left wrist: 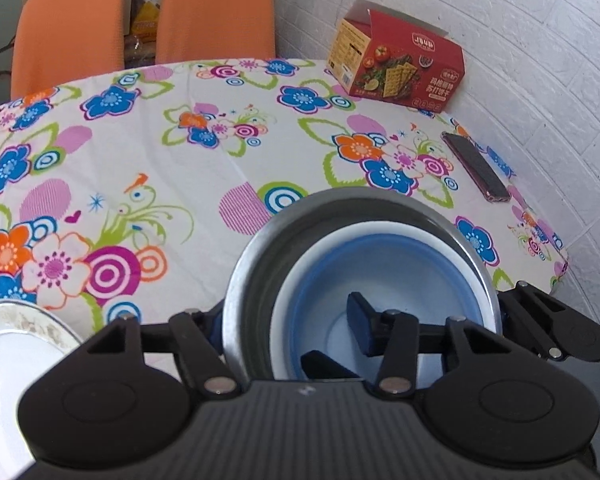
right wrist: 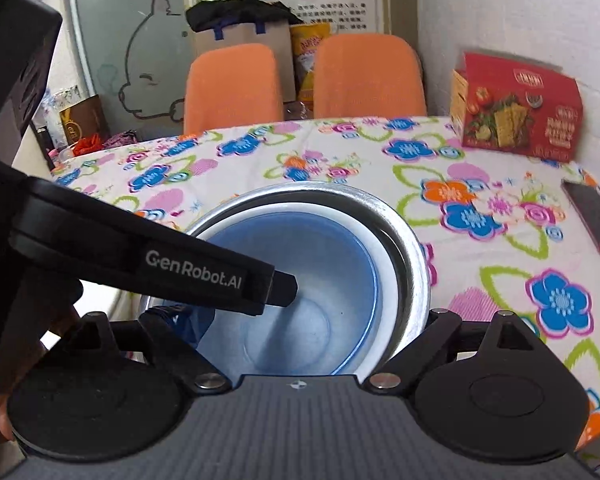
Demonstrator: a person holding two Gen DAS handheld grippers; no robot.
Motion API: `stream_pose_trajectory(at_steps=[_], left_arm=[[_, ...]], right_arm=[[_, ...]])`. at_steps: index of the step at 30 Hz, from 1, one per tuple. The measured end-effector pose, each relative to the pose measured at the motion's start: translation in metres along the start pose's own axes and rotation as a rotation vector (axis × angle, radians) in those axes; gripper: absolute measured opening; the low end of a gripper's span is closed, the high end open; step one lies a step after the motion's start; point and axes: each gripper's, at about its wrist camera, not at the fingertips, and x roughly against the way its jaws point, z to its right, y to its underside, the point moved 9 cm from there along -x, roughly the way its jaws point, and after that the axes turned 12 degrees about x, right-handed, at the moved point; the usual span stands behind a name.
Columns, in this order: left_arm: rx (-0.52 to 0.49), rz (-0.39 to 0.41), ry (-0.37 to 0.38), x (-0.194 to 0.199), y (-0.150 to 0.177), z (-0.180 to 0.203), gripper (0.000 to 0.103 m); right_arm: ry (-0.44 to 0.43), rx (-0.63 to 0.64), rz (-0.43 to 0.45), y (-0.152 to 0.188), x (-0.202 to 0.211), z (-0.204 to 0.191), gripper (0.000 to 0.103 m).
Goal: Organize plates and bowls
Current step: 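Carry the nested bowls onto the plate stack and open the left tool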
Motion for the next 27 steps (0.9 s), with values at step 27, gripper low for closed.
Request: stream_pose_trajectory(at_steps=[27], left_arm=[[0.258,0.118,-0.181,0.093,0.036,-0.201,0.059]], right_arm=[[-0.351,0.159,-0.095,-0.018,-0.058,-0.197,0.08]])
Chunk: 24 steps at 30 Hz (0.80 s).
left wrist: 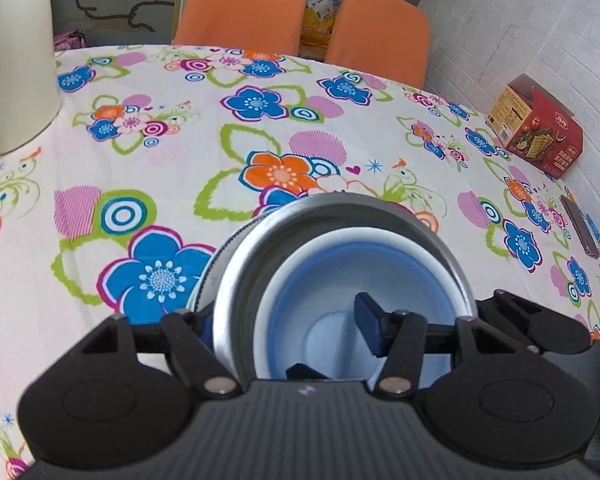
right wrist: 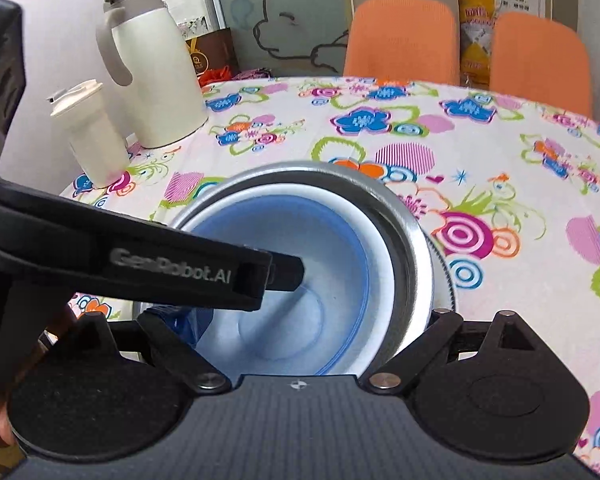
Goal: Organize plates and bowls
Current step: 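Carry the nested bowls onto the plate stack and open the left tool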
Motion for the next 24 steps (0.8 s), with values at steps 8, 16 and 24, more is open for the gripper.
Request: stream_pose_trajectory(at_steps=[8,16,24], left_arm=[[-0.019,0.104,-0.028,0.017,-0.012,0.0,0.068],[0.008,0.218,-0.073,0.045,-0.022,0.002,0.073],[0.023,0.298,-0.083,0.073,0.023,0.032,0.074]], right_arm=[[0.069,-0.001,0.056,-0.009,0.018,0.011,0.079],[0.168,-0.063,0.208,-0.017,0.063,0.044,0.079],[0.279,-0.213,0.28,0.025,0.111,0.082,0.079]])
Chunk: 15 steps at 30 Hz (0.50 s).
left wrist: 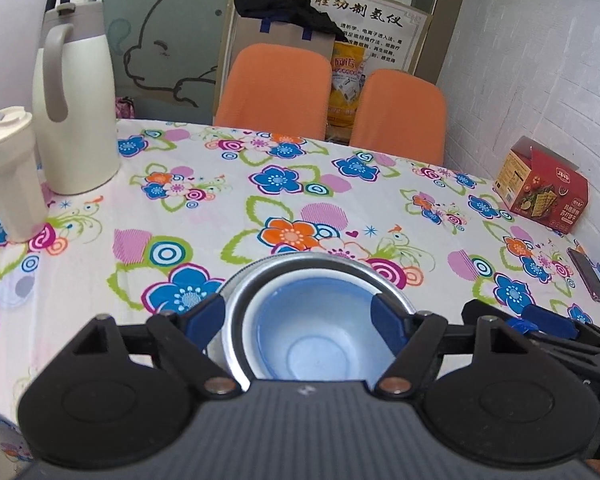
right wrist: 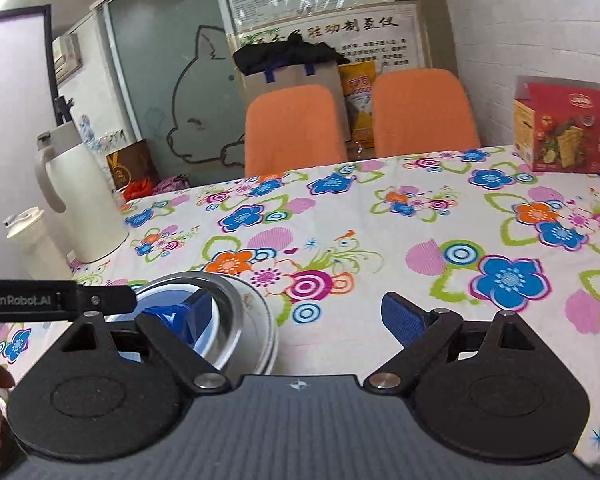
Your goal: Organize plates and bowls
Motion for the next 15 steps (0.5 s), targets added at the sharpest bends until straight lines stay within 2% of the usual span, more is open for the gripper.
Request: stream_pose_trajectory(at_steps=[6,15], left_arm=[[-0.075,-0.002,-0.019,0.032,0.057,0.024,0.076],[-0.187,-0.002,-0.021,0.062,0.125,0.056,0.077]], right_arm=[[0.044,-0.123,0.042,0.031,0.045,0.031,0.079],[0.055,-0.136,0.101,0.066,0.101,0.032,0.08]])
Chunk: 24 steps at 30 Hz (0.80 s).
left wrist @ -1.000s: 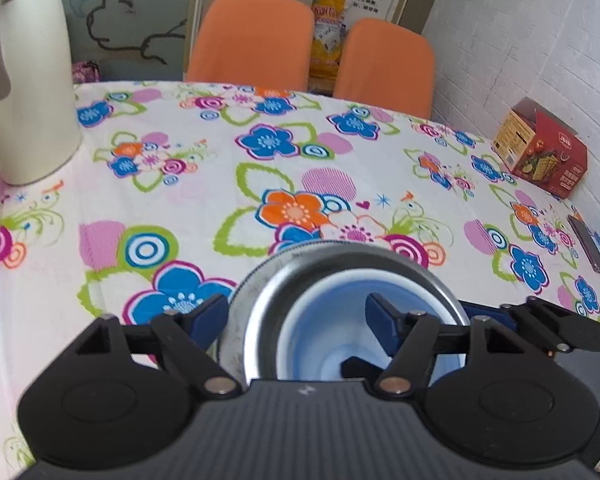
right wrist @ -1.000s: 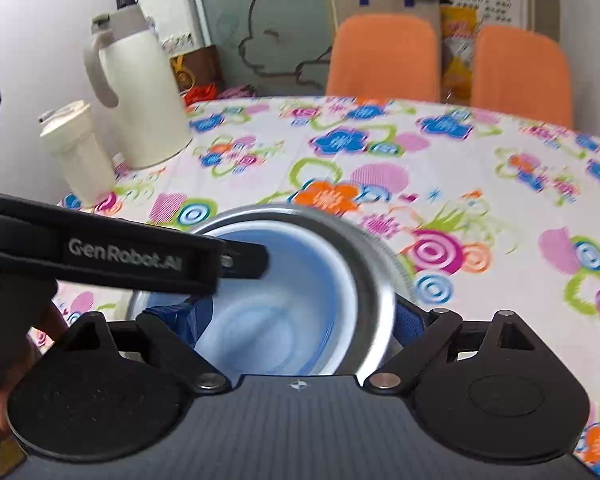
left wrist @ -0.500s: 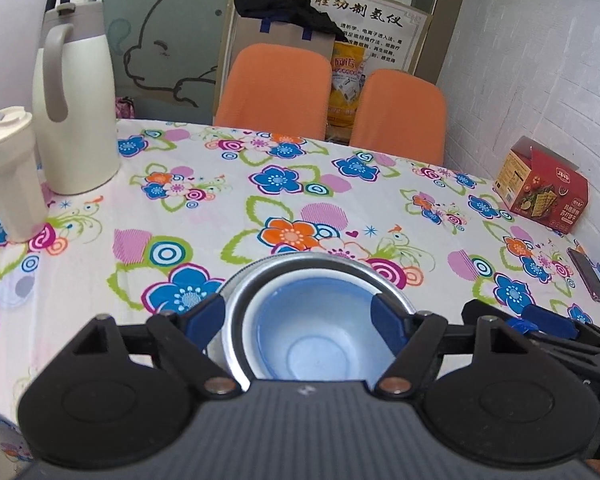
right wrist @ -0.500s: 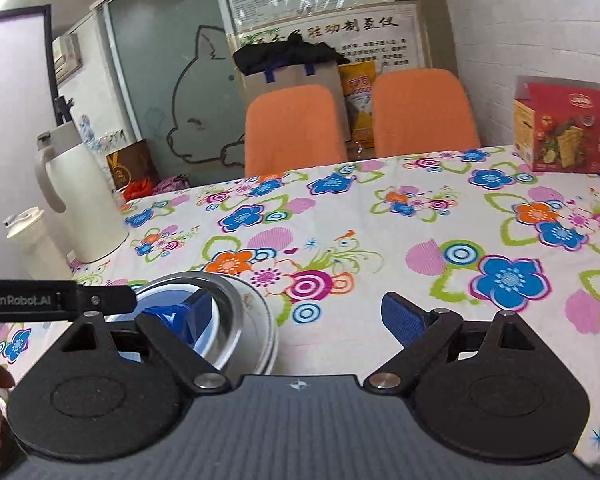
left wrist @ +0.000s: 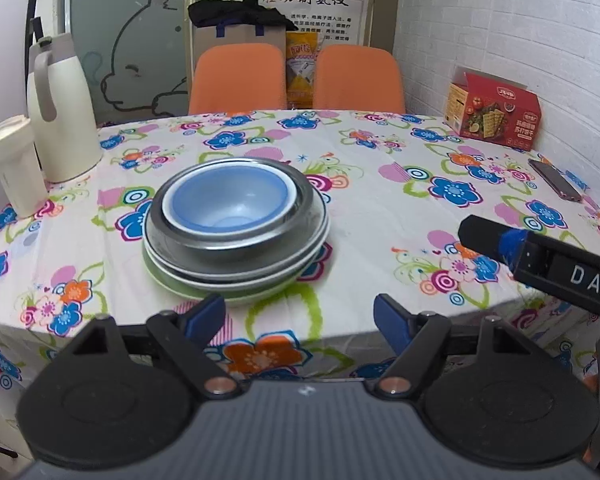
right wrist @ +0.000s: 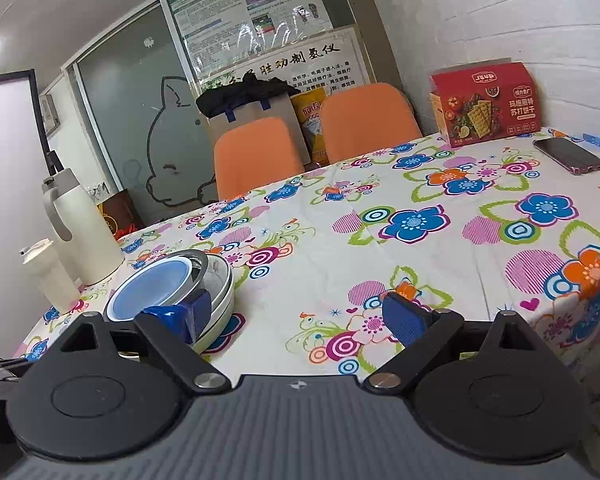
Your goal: Organize plates and bowls
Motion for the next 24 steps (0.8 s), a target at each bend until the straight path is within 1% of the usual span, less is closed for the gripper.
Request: stream_pose_trajectory(at_steps=[5,9,12,16,20,24], left_arm=[[-0.023,0.026,-0.02,0.02,0.02,0.006,0.077],[-0.029,0.054,-0.03,0.039,0.032,0.003,0.077],[-0.022,0.082,-0.029,0.053,0.04,-0.001,0.077],[-0.011,0.089,-0.022,0.058,0.045,-0.006,0.077],[0.0,0.1,-0.028,0.059,0.043,-0.01,0.077],[-0.009,0.113,-0.03,0.063,0.044,-0.009,0.077]], right_arm=[[0.039,-0.02,0.011,0.013,0.026,0.007,0.08],[0.039,-0.034,0.024,0.021,0.046,0.004,0.08],[0.032,-0.009,0.034,0.025,0.058,-0.003,0.08],[0.029,0.001,0.05,0.026,0.064,-0.009,0.081],[0.056,0.072,0.074,0.023,0.073,-0.018,0.081],[0.074,0.135,0.087,0.029,0.079,-0.025,0.081]])
